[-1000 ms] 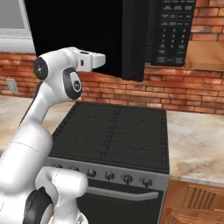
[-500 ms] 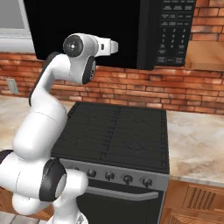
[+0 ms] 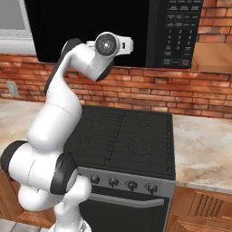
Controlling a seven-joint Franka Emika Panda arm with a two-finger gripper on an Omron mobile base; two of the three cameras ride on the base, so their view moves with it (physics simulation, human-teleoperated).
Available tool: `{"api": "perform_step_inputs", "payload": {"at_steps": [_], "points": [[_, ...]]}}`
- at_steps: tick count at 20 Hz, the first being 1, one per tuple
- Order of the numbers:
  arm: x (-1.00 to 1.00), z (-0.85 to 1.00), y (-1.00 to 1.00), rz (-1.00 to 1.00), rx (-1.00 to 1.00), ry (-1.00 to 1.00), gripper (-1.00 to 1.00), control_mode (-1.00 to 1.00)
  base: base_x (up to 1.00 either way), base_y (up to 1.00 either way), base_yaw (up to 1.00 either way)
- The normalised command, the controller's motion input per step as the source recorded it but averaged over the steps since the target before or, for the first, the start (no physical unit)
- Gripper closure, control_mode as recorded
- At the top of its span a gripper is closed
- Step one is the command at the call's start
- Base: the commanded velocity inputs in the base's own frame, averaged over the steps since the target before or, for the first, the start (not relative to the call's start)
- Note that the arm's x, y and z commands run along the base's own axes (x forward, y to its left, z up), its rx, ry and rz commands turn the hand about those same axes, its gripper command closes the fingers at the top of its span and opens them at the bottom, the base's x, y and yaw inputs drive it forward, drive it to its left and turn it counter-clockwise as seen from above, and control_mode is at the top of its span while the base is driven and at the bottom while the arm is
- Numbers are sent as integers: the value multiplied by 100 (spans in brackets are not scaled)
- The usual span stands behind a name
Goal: Close the microwave door.
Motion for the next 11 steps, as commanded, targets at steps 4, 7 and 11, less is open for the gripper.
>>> {"api": "perform_step_inputs", "payload": {"at_steps": [4,7,11], "points": [[46,0,0,8,0,4,-100,-100,0,0,0],[27,0,0,2,0,4,-100,-100,0,0,0],[4,0,4,0,-3,4,-100,-100,0,0,0]]}}
